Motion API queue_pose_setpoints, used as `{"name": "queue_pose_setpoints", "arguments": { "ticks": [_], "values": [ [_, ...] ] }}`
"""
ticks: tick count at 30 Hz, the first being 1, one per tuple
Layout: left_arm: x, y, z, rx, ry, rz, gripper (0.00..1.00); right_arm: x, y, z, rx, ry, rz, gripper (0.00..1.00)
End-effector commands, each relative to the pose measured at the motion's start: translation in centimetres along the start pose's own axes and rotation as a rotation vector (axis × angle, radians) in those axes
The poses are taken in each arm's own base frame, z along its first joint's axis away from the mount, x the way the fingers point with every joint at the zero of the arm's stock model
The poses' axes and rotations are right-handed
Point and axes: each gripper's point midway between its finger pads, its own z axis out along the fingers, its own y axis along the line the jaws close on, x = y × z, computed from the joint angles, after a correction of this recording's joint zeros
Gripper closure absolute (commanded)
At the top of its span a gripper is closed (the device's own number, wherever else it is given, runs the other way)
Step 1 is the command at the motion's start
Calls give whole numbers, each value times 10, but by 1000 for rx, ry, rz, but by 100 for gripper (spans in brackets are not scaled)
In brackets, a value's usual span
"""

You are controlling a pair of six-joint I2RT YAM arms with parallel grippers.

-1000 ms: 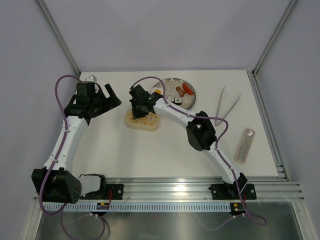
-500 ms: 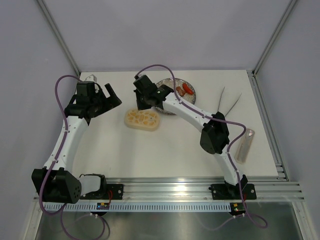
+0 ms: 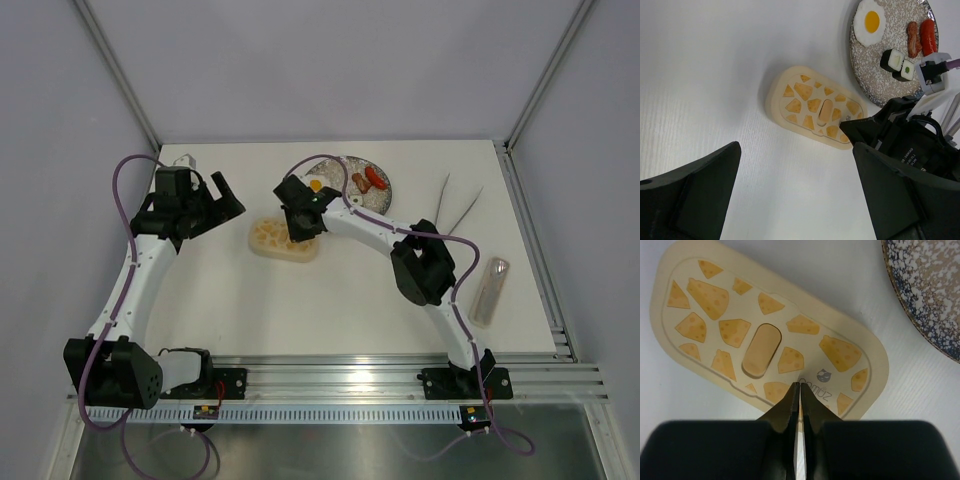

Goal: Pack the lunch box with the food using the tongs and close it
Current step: Close the box lid on the packing box.

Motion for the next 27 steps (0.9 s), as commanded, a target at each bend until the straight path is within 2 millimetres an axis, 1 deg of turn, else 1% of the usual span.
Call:
{"name": "queue_pose_setpoints", "arguments": {
  "ticks": [1,3,4,6,7,8,9,11,13,14,16,17,18,19,20,21,22,23,24,25,26,27],
  "values": [
    [-12,-12,-9,59,-55,2,1,-27,-1,-40,0,-78,8,90],
    [-12,-13,-10,62,-58,2,1,-40,-2,-60,-3,-128,4,89],
    [-12,-13,-11,65,-59,0,1,-54,-3,-82,-3,-183,9,87],
    [-13,-14,-11,67,-61,1,1,-65,-7,-100,8,-227,5,85],
    [-13,-14,-11,68,-62,0,1,-73,-10,-114,15,-263,9,82],
    [-13,-14,-11,72,-62,-2,1,-76,-12,-117,18,-272,4,79],
    [-13,-15,-11,73,-64,-3,1,-76,-14,-119,23,-271,5,79],
    [-13,-15,-9,74,-60,-6,1,-78,-19,-115,32,-260,14,79],
    [-13,-16,-10,79,-59,-4,1,-71,-23,-107,42,-235,17,78],
    [-12,-16,-11,81,-58,0,1,-69,-22,-106,38,-231,26,78],
    [-12,-15,-12,77,-59,8,1,-67,-19,-107,18,-235,35,67],
    [-11,-15,-13,78,-56,12,1,-64,-23,-104,24,-230,42,60],
    [-10,-15,-14,80,-54,17,1,-62,-24,-106,22,-231,47,46],
    [-8,-15,-14,82,-46,26,1,-59,-28,-109,29,-230,51,40],
    [-7,-15,-15,84,-45,30,1,-59,-30,-111,29,-238,62,34],
    [-5,-14,-17,86,-41,38,1,-60,-33,-120,31,-252,69,24],
    [-4,-14,-19,88,-38,39,1,-53,-39,-120,45,-241,69,22],
    [-2,-14,-20,91,-37,42,1,-53,-44,-123,50,-250,78,20],
    [-2,-15,-23,98,-41,50,1,-55,-48,-137,47,-273,88,18],
    [1,-14,-25,99,-36,52,1,-45,-57,-136,67,-259,92,15],
    [2,-13,-27,99,-36,57,1,-42,-63,-139,73,-260,103,14],
    [4,-13,-29,100,-37,67,1,-44,-69,-154,69,-287,120,14]
  ]
}}
